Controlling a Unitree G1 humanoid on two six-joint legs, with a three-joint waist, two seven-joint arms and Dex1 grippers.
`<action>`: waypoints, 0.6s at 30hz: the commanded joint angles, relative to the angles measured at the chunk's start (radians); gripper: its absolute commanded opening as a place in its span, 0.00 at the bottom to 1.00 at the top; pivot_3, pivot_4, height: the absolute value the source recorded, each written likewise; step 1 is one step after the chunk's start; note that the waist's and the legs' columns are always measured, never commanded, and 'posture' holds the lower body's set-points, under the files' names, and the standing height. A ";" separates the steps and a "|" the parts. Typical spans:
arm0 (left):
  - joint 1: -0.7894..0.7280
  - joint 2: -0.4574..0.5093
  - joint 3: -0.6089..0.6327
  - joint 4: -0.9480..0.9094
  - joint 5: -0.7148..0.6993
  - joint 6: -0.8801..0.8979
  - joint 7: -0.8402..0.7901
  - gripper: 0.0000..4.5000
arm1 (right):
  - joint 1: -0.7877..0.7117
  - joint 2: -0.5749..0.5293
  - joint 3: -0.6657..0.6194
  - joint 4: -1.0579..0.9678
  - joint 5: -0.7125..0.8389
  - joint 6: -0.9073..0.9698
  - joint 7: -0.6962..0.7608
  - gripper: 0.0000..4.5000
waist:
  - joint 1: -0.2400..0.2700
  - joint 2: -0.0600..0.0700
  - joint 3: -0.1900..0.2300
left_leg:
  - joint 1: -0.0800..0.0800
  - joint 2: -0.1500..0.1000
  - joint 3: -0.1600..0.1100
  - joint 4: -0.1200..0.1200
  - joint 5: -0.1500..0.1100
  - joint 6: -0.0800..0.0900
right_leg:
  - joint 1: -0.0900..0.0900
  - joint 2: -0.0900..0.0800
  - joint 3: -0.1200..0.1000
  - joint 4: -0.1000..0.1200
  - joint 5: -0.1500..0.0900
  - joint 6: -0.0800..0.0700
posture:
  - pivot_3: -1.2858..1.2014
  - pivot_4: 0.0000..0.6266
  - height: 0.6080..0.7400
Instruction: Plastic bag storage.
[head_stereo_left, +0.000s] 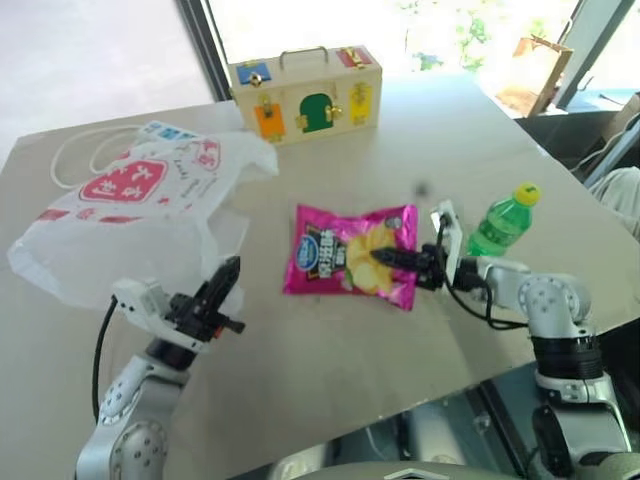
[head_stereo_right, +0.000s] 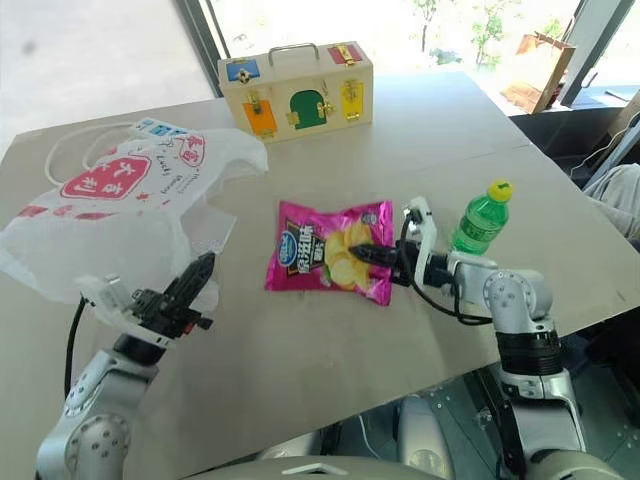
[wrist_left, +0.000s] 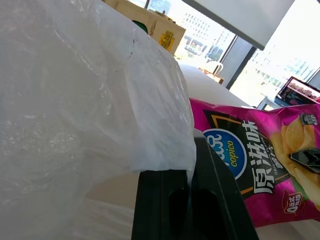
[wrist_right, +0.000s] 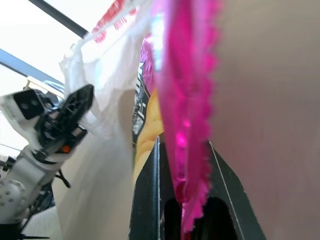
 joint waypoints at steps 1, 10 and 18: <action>-0.131 0.006 -0.053 0.041 0.017 0.001 -0.014 0.00 | -0.098 -0.007 -0.106 -0.028 0.085 0.004 -0.027 0.01 | 0.000 0.000 0.000 | 0.000 0.000 0.000 0.000 0.000 0.000 | 0.000 0.000 0.000 0.000 0.000 0.000 | 0.52 0.24 1.00; -0.303 -0.006 -0.288 0.039 -0.002 0.110 -0.128 0.00 | -0.309 -0.106 -0.223 -0.025 0.133 -0.039 -0.071 0.01 | -0.012 0.000 0.000 | -0.001 -0.001 0.001 -0.001 0.000 0.000 | -0.001 -0.002 -0.003 -0.001 0.000 0.000 | 0.52 0.24 1.00; -0.265 0.032 -0.338 -0.069 -0.100 0.187 -0.247 0.00 | -0.291 -0.138 -0.291 -0.059 0.222 -0.006 -0.152 0.01 | -0.011 0.001 0.000 | -0.001 0.000 0.001 0.000 0.000 0.000 | -0.002 -0.002 -0.003 0.001 0.000 0.000 | 0.52 0.24 1.00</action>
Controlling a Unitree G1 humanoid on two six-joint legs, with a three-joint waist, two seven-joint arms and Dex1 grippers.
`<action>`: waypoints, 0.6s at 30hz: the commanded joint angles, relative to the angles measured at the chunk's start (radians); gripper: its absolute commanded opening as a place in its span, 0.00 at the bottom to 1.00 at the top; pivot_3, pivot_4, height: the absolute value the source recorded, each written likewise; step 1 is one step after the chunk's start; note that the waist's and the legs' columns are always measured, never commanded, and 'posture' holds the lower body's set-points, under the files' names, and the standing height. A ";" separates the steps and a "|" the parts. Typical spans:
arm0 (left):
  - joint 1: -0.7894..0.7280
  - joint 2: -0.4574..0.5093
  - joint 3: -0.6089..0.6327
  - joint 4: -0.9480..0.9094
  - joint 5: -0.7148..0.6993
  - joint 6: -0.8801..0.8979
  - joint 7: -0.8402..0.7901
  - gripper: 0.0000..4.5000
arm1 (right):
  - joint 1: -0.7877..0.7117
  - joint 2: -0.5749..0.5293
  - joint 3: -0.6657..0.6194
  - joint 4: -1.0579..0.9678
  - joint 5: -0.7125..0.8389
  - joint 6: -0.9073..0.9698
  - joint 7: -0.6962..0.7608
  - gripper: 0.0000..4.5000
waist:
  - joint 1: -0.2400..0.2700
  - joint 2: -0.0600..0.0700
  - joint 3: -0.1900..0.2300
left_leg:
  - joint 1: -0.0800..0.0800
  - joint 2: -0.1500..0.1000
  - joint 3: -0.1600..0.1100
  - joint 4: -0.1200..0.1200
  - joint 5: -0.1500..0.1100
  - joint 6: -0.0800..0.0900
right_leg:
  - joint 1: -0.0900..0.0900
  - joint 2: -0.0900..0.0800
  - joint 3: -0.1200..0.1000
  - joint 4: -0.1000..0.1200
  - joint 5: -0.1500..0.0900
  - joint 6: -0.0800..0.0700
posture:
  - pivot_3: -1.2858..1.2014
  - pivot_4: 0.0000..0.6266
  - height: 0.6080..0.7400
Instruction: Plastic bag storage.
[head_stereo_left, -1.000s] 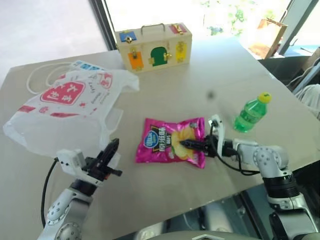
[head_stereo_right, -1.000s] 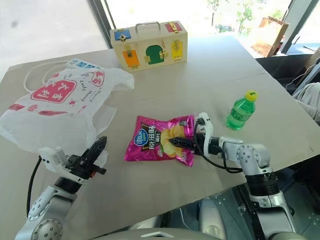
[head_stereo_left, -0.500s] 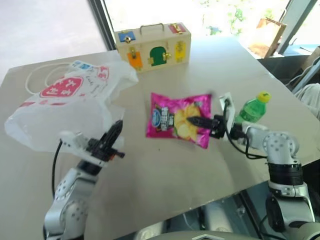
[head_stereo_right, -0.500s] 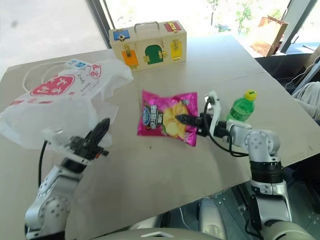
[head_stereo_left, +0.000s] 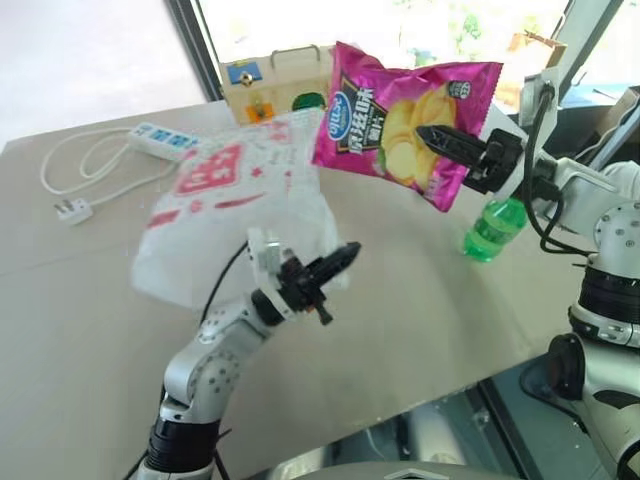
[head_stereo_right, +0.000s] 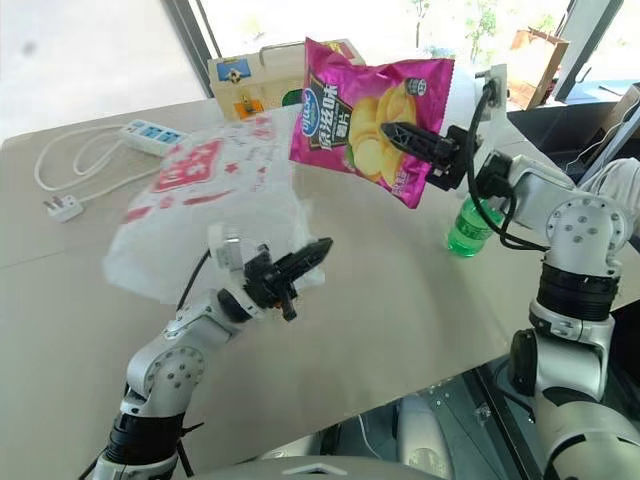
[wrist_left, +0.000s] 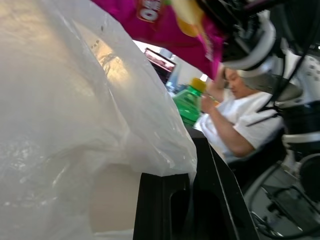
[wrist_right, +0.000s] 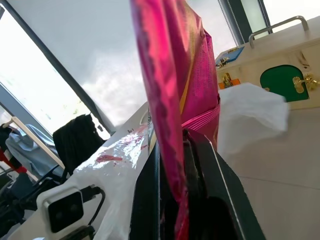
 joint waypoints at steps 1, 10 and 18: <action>0.044 0.023 0.054 -0.099 -0.080 -0.005 -0.038 0.00 | 0.024 -0.024 -0.084 -0.053 0.103 0.029 -0.067 0.01 | 0.002 0.000 0.000 | 0.000 0.000 0.000 0.000 0.000 0.000 | 0.000 0.000 0.000 0.000 0.000 0.000 | 0.52 0.24 1.00; 0.114 -0.057 0.283 -0.107 -0.259 -0.051 0.122 0.00 | 0.269 0.034 -0.111 -0.088 0.855 -0.043 -0.481 0.01 | 0.008 0.001 0.000 | 0.000 0.000 -0.001 0.000 0.000 0.000 | 0.001 -0.001 -0.001 -0.001 0.000 0.000 | 0.52 0.24 1.00; 0.120 -0.139 0.265 -0.124 -0.274 -0.088 0.174 0.00 | 0.558 0.143 -0.059 -0.199 0.866 -0.056 -0.488 0.01 | 0.006 0.002 0.000 | 0.000 -0.001 -0.001 0.001 0.000 0.000 | 0.001 0.000 -0.001 0.000 0.000 0.000 | 0.52 0.24 1.00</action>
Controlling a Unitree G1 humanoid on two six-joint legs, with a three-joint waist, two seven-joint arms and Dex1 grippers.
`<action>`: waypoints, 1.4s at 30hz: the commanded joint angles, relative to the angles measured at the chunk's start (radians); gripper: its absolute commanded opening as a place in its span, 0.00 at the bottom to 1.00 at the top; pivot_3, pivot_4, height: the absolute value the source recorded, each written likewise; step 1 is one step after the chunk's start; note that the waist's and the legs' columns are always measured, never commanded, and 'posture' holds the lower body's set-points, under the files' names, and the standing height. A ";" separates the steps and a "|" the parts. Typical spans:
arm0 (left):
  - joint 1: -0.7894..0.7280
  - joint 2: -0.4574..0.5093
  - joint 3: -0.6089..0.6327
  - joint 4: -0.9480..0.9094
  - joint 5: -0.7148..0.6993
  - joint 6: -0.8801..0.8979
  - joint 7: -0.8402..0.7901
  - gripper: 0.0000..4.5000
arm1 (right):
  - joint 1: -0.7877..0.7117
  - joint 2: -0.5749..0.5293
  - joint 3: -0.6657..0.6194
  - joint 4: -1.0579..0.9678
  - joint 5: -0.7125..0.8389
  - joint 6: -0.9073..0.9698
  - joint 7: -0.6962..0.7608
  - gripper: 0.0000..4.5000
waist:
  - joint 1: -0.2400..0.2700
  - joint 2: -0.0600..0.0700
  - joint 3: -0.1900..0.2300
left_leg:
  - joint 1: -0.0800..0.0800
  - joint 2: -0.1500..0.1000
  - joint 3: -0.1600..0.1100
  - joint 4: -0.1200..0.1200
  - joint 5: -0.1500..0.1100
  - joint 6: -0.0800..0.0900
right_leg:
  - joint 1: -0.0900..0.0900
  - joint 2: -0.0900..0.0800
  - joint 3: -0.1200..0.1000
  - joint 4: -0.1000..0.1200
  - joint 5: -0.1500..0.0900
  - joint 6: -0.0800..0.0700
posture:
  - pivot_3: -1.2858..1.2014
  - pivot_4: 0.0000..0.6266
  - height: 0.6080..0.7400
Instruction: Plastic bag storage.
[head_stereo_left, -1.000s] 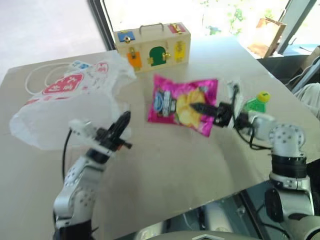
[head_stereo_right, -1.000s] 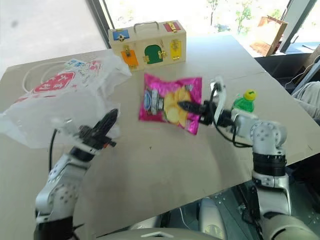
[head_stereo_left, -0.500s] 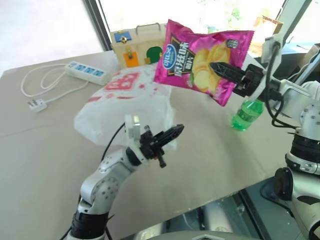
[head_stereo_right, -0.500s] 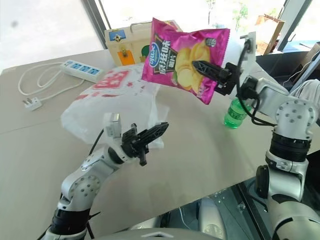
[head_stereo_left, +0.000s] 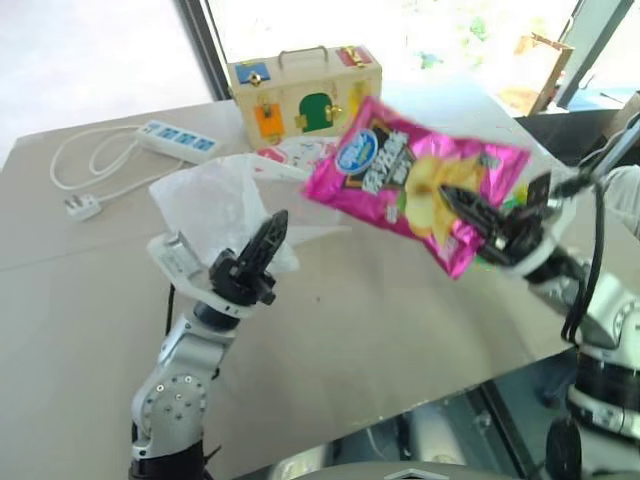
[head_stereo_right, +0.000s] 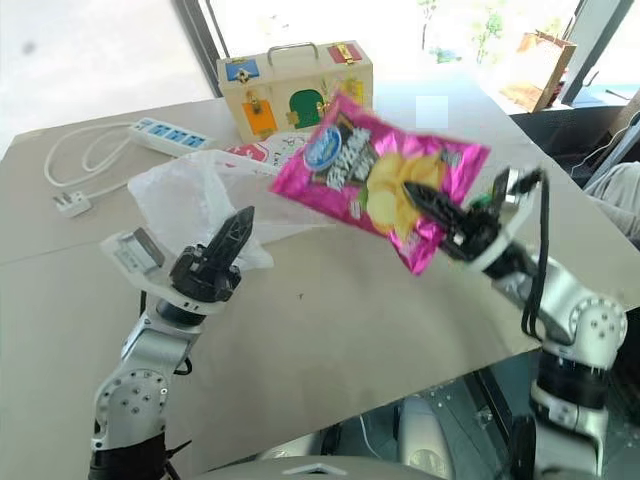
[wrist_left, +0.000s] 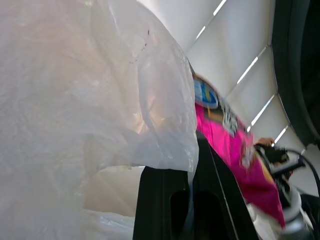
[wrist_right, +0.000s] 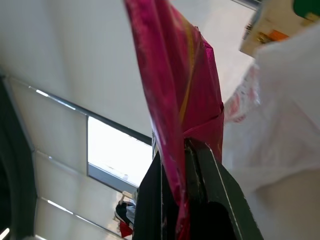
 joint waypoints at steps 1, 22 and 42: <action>0.007 -0.018 -0.004 -0.054 -0.023 -0.026 0.007 0.00 | 0.044 0.025 0.031 -0.090 0.045 -0.039 -0.005 0.01 | -0.005 0.002 0.000 | 0.000 0.000 0.001 0.000 0.000 0.000 | 0.000 0.000 0.001 0.000 0.000 0.000 | 0.52 0.24 1.00; 0.042 0.029 -0.041 -0.089 -0.068 0.007 -0.028 0.00 | 0.140 -0.041 0.175 0.001 0.045 -0.026 0.138 0.01 | -0.003 0.003 -0.001 | 0.001 0.001 0.001 0.000 0.000 0.000 | 0.001 0.002 0.002 0.000 0.000 0.000 | 0.52 0.24 1.00; 0.176 0.184 -0.145 -0.075 0.024 0.074 -0.266 0.00 | -0.368 0.188 0.118 0.353 0.045 -0.003 -0.021 0.01 | -0.006 0.008 0.000 | 0.001 0.001 0.001 -0.002 0.000 0.000 | -0.001 0.002 0.002 -0.001 0.000 0.000 | 0.52 0.24 1.00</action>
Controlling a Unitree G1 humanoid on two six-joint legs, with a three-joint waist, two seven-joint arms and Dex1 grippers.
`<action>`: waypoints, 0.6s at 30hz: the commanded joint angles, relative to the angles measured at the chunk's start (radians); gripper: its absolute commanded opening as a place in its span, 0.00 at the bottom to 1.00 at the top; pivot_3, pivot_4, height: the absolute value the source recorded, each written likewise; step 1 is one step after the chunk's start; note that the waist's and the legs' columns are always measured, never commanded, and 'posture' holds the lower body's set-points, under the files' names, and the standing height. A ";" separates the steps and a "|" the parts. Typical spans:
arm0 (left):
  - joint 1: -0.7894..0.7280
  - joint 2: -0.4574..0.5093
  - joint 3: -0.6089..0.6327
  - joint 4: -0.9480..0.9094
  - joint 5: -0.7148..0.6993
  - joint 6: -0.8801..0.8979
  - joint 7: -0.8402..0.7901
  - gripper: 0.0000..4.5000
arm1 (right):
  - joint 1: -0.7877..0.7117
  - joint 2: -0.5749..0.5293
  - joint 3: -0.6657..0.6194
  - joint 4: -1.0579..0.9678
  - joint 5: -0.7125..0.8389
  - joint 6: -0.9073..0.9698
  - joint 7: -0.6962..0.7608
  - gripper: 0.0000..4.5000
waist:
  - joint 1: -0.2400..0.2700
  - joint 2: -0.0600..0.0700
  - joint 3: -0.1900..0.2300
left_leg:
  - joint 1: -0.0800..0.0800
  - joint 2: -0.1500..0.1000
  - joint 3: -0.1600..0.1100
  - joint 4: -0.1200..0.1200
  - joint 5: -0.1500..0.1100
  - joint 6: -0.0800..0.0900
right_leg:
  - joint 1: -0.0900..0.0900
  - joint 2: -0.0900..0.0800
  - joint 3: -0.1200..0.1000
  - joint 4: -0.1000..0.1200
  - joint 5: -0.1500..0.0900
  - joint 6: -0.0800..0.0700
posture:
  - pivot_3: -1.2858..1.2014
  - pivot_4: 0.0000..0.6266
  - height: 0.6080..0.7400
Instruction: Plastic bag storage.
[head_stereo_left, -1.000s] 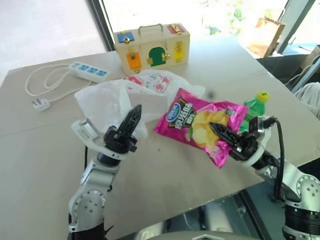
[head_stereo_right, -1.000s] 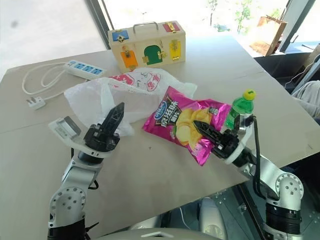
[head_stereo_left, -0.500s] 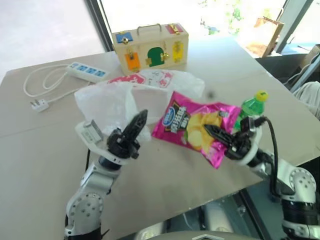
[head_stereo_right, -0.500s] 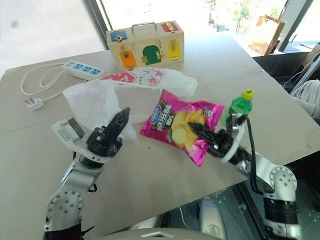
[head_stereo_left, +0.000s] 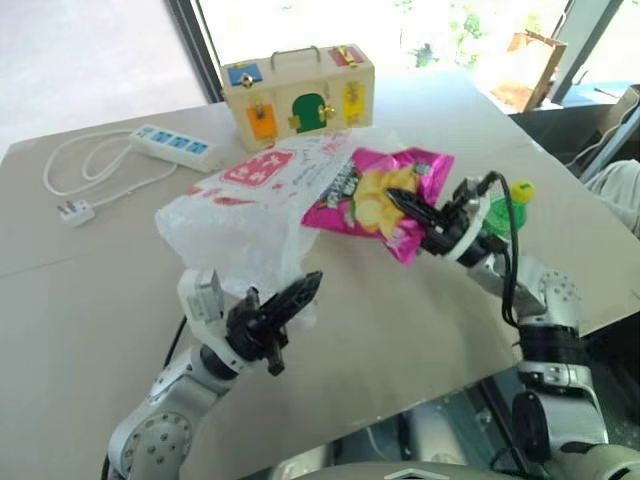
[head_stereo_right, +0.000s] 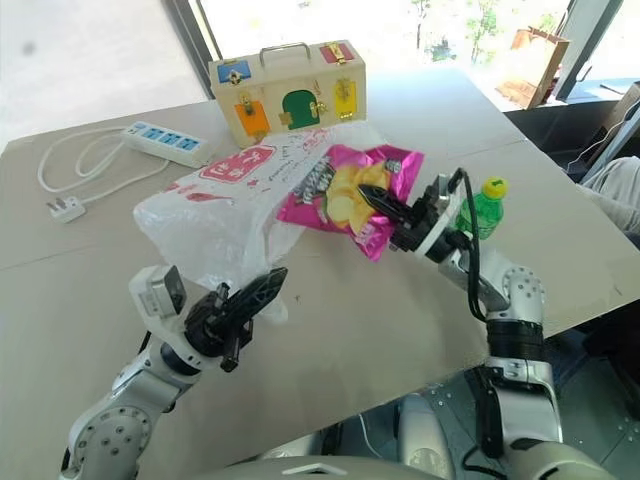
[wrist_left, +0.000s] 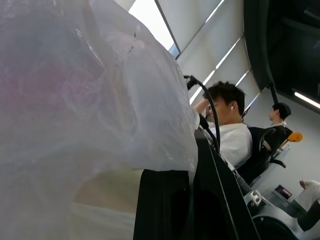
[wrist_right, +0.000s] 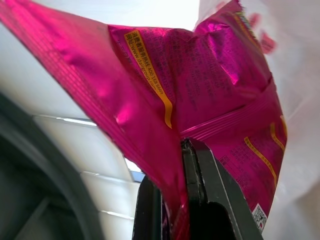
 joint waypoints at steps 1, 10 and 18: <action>-0.045 0.011 -0.044 0.004 -0.010 0.019 -0.048 0.00 | -0.044 0.038 -0.002 -0.041 0.039 0.010 -0.011 0.01 | 0.003 0.000 0.000 | 0.000 0.000 0.000 0.000 0.000 0.000 | 0.000 0.000 0.000 0.000 0.000 0.000 | 0.52 0.24 1.00; -0.224 0.127 -0.123 -0.056 -0.098 0.160 -0.133 0.00 | -0.022 0.000 0.088 -0.036 -0.007 0.018 -0.021 0.01 | -0.012 0.001 0.000 | 0.000 -0.001 -0.001 0.000 0.000 0.000 | -0.001 -0.001 -0.001 0.001 0.000 0.000 | 0.52 0.24 1.00; -0.230 0.208 -0.134 -0.037 -0.118 0.223 -0.220 0.00 | 0.004 -0.047 0.177 0.005 -0.190 0.078 0.049 0.01 | -0.026 0.001 0.000 | 0.000 -0.001 -0.001 0.000 0.000 0.000 | -0.001 0.000 0.000 0.000 0.000 0.000 | 0.52 0.24 1.00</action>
